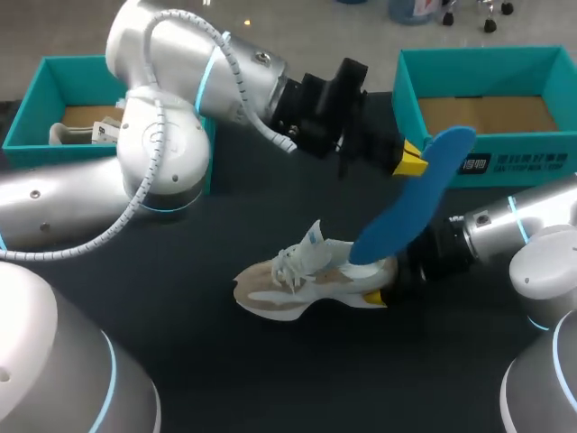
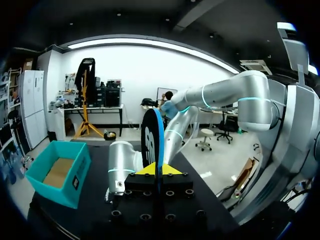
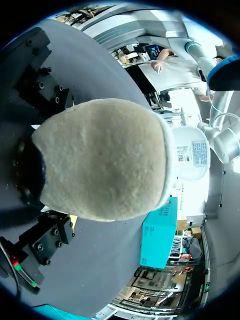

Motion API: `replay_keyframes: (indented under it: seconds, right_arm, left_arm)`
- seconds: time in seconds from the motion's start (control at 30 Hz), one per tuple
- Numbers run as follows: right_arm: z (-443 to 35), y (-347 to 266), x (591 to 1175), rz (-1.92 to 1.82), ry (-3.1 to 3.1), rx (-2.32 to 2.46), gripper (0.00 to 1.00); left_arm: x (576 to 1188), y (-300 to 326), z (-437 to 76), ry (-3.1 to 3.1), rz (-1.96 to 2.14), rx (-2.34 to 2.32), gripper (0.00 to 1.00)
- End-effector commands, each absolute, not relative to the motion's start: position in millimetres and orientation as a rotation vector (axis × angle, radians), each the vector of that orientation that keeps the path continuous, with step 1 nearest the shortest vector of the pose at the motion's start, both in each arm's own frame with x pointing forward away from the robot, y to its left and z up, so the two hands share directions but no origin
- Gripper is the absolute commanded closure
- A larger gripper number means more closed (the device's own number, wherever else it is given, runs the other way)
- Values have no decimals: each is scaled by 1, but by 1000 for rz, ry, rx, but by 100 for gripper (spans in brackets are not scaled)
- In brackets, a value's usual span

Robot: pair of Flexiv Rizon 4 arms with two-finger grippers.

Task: Take the shoe out of the shoebox, open the shoe tongue, remove and reinsert the insole, then place the shoe into the shoebox

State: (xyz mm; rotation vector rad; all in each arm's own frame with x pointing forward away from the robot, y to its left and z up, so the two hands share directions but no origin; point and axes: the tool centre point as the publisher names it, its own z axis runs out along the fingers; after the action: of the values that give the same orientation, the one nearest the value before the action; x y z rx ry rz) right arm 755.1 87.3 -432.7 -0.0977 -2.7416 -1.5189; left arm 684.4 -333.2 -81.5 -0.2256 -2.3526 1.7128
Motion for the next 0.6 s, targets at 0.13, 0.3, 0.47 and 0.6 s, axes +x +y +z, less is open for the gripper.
replay_keyframes:
  seconds: [0.13,0.3,0.47,0.6]
  right_arm:
    - [-437,88,753,-1515,-2745,-99,78]
    - [-437,88,753,-1515,-2745,-99,79]
    - [-437,88,753,-1515,-2745,-99,80]
    - [-437,88,753,-1515,-2745,-99,79]
  left_arm:
    - [684,-319,-57,-2253,1854,-198,100]
    - [679,-313,-37,-2172,1875,-142,100]
    - [672,-311,-26,-2035,1842,-32,100]
    - [665,-310,-23,-1906,1792,51,100]
